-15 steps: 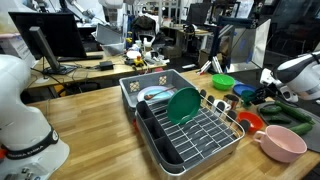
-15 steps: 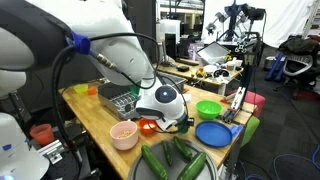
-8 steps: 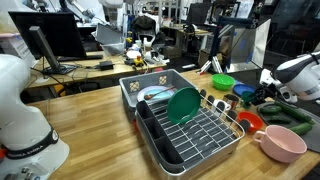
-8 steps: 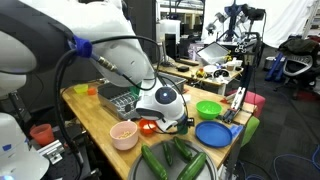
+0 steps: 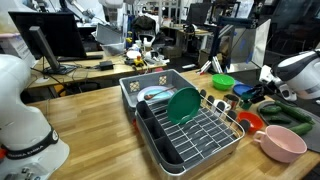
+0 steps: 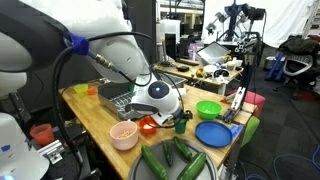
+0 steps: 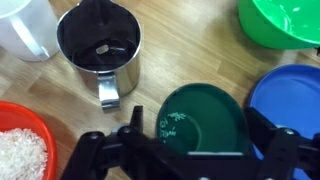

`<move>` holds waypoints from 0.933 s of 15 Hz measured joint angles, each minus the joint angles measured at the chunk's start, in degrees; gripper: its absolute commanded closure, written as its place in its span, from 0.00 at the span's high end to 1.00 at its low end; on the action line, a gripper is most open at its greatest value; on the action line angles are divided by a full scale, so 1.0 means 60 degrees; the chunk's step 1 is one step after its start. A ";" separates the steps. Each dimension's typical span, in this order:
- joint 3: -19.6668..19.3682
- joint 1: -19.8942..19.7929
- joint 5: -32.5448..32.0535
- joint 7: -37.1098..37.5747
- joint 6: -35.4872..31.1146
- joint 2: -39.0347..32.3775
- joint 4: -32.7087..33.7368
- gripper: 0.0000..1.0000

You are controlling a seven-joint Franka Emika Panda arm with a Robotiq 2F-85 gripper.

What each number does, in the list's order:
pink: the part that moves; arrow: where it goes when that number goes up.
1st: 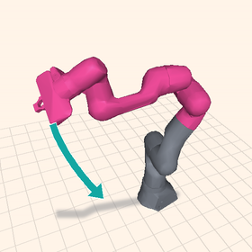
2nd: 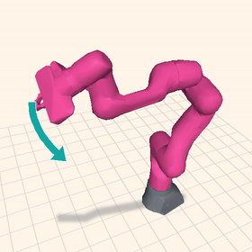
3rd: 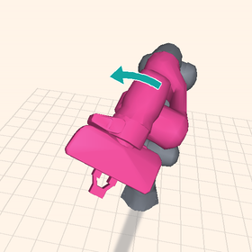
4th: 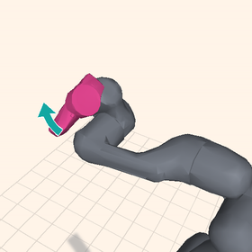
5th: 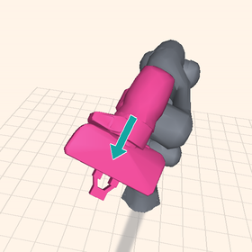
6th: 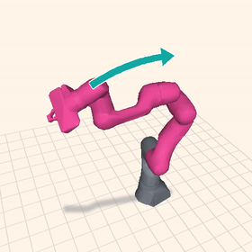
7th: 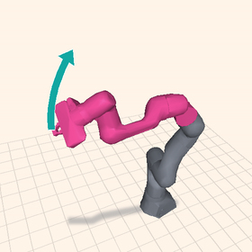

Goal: Pour the contents in the dark green cup into the orange bowl

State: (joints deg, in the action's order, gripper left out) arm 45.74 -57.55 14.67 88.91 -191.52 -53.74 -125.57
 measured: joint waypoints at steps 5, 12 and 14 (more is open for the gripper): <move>0.0390 -0.0679 -0.0044 0.0023 -0.1219 0.0302 -0.1145 1.00; 0.0995 -0.2460 -0.1067 0.0001 -0.1162 0.1775 -0.2260 1.00; 0.1273 -0.2939 -0.1362 -0.0008 -0.1161 0.1875 -0.2741 1.00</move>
State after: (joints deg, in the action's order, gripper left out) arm 53.37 -75.18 6.50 88.86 -198.49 -42.49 -142.02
